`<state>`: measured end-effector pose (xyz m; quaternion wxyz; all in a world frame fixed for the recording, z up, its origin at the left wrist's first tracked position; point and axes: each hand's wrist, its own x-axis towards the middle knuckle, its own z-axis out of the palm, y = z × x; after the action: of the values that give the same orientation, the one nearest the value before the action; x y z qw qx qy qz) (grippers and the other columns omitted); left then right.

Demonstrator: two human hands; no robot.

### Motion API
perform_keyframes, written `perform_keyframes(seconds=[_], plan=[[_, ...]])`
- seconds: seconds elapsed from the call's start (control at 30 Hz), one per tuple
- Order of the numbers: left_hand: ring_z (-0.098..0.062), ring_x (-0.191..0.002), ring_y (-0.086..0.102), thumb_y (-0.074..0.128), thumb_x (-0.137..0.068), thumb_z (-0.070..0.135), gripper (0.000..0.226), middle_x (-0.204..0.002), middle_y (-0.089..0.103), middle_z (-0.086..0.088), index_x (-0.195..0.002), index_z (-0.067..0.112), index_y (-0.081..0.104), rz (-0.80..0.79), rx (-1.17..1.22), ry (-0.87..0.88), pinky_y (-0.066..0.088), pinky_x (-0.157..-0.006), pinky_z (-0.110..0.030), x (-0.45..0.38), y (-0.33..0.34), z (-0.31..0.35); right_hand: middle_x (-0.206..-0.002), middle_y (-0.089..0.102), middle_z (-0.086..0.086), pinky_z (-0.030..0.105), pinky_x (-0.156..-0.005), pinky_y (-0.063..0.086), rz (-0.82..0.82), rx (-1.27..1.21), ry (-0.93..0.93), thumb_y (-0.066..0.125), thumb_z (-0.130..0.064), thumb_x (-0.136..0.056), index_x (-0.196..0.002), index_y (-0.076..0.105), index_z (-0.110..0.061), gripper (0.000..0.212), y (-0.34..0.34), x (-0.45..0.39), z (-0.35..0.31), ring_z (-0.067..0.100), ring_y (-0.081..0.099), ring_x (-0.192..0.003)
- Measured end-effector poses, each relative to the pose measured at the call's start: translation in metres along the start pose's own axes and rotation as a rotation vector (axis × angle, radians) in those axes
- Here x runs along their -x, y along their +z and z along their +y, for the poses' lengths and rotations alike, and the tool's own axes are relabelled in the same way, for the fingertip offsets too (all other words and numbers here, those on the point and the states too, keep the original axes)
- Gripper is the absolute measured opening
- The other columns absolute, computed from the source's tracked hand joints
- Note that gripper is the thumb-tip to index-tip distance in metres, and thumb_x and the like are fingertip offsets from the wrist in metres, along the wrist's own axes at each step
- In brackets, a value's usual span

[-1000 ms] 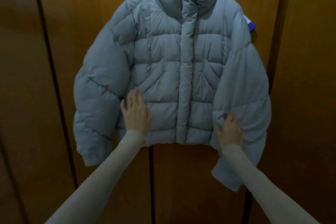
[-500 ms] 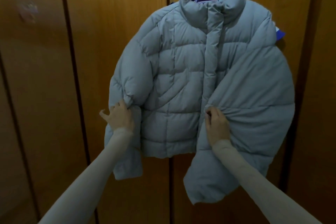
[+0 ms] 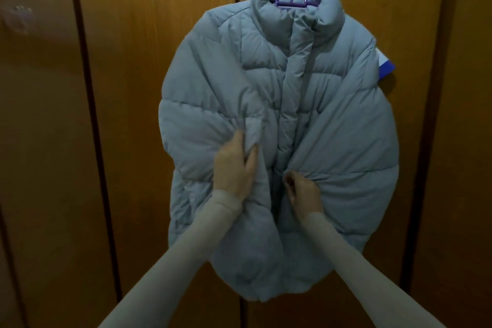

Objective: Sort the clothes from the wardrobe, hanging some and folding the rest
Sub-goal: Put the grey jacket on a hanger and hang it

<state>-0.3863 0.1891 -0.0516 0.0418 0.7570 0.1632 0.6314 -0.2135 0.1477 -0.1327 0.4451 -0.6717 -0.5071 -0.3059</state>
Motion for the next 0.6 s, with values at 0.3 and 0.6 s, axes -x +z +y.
perform_keyframes(seconds=[0.3, 0.6], plan=[[-0.013, -0.145, -0.005, 0.002, -0.079, 0.074, 0.091, -0.158, -0.005, 0.002, -0.149, 0.017, -0.009, -0.604, -0.361, 0.074, -0.013, -0.115, -0.033, 0.039, 0.075, -0.081, -0.064, 0.064, -0.007, 0.032, -0.085, 0.026, 0.136, 0.363, -0.243, 0.067, -0.015, -0.07, -0.073, 0.063, -0.02, 0.007, -0.006, 0.005, 0.034, 0.012, 0.062, -0.059], [-0.016, -0.145, -0.011, 0.008, -0.098, 0.054, 0.071, -0.153, 0.02, -0.01, -0.149, 0.006, -0.004, -0.498, -0.526, 0.165, -0.007, -0.114, -0.04, 0.053, 0.115, -0.119, -0.111, 0.068, -0.001, 0.038, -0.113, 0.008, -0.16, 0.481, -0.327, 0.023, -0.023, -0.1, -0.115, 0.065, -0.013, 0.046, 0.022, 0.009, 0.084, 0.011, 0.065, -0.099]])
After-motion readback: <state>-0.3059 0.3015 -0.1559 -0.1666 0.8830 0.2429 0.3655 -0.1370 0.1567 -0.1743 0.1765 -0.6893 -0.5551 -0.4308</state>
